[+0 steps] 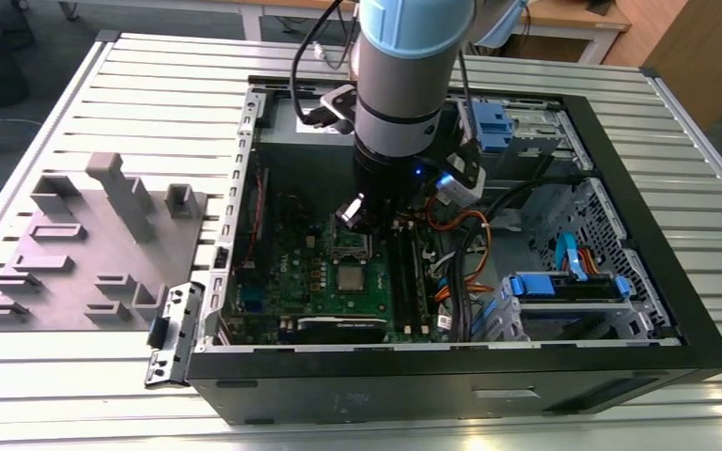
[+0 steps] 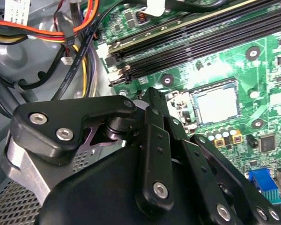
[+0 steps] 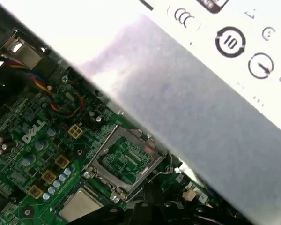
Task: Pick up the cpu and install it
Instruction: 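Close the cpu cover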
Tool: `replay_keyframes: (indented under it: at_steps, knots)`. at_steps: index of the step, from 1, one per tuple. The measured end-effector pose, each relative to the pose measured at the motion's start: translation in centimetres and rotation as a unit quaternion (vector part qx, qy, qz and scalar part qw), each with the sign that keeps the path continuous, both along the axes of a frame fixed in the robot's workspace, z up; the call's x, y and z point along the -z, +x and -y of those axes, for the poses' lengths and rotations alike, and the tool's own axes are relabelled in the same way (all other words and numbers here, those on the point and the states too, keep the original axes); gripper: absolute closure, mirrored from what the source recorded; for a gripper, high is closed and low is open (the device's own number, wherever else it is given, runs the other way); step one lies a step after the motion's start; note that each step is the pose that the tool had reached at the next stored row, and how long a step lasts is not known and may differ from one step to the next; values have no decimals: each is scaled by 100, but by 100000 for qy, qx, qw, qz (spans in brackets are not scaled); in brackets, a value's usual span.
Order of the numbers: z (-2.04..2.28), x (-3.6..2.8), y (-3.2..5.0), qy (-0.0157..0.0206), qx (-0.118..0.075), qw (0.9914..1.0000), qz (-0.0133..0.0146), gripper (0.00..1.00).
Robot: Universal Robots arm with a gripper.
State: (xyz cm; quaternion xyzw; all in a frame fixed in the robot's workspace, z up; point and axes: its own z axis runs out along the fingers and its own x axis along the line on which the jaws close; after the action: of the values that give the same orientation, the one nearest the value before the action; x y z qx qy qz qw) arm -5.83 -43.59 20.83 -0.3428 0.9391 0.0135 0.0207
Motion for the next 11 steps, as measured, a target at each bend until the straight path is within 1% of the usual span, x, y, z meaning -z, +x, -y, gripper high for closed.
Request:
replay_keyframes:
  at_steps: [4,6,9,11]
  knots:
    - [-36,26,0,65,-629,99998,-4,89]
    - [-55,39,0,162,-733,99997,2,89]
    - [-57,56,-2,372,-752,99996,3,89]
    - [-57,62,-10,383,-747,99996,2,89]
